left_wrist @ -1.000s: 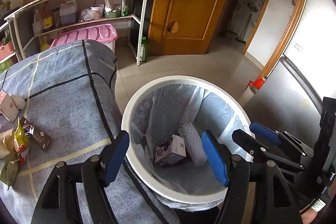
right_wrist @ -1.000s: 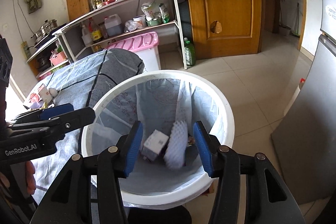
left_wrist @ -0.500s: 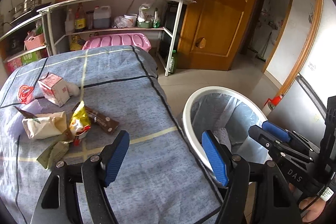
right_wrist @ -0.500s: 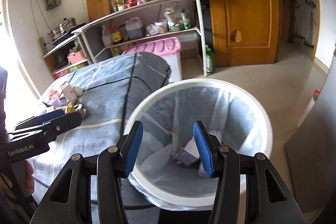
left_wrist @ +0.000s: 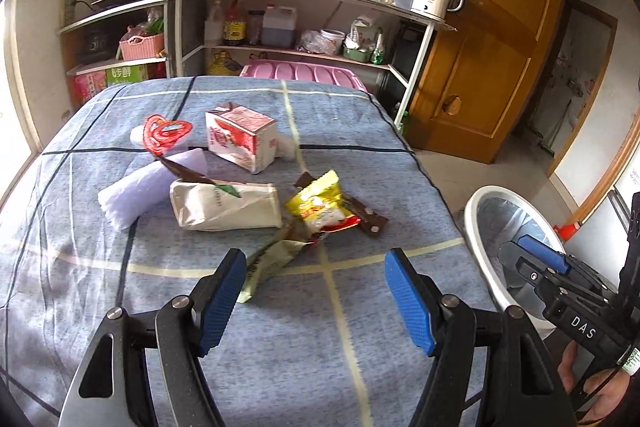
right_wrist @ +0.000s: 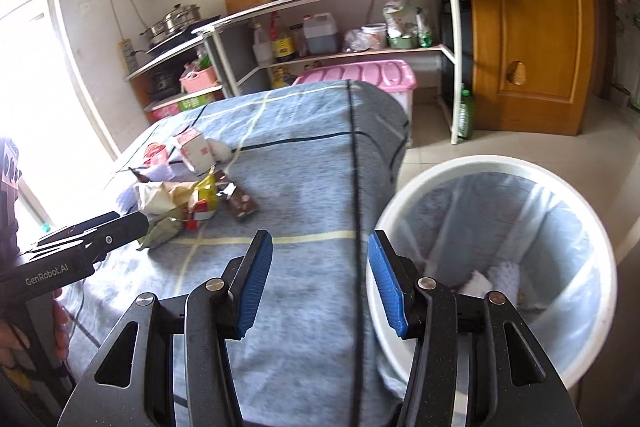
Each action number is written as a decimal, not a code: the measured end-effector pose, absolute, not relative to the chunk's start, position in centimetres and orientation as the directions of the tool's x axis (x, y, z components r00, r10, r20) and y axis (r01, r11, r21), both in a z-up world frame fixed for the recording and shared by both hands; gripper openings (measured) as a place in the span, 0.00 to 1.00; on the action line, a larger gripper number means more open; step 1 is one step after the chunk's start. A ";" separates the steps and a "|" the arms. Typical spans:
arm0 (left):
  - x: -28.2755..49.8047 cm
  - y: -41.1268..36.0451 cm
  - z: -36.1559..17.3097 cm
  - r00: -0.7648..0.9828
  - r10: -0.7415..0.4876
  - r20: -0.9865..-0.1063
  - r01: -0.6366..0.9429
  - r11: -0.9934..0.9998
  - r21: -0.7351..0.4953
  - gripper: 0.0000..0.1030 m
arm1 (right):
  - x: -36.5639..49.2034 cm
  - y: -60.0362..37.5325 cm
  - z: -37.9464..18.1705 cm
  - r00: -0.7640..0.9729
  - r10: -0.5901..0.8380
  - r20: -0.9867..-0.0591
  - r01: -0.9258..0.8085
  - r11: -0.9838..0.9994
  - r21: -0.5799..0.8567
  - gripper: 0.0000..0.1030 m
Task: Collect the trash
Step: 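Move both grippers back over the table toward the remaining trash, then grasp the brown coffee stick with the right gripper while the left gripper grasps the white foam sleeve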
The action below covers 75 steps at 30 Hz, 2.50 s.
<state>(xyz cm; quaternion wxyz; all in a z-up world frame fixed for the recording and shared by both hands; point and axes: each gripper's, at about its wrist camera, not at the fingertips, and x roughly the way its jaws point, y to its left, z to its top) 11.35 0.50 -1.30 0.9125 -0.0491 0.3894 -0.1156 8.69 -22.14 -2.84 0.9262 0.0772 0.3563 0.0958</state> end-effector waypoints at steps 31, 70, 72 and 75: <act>21.4 14.4 -4.6 0.640 -0.161 -0.751 0.072 0.986 -0.150 0.70 | 18.4 -14.3 -6.5 0.586 0.273 -0.763 -0.293 0.949 0.114 0.50; 21.1 11.8 -6.3 0.589 -0.191 -0.785 0.148 0.981 -0.127 0.26 | 17.7 -13.7 -6.9 0.583 0.307 -0.752 -0.320 0.938 0.135 0.24; 20.6 11.8 -6.0 0.595 -0.191 -0.781 0.145 0.981 -0.130 0.26 | 17.5 -13.9 -6.8 0.588 0.307 -0.748 -0.314 0.939 0.138 0.23; 19.8 11.8 -5.4 0.607 -0.192 -0.771 0.136 0.981 -0.137 0.26 | 17.0 -14.3 -6.5 0.595 0.311 -0.741 -0.305 0.941 0.149 0.23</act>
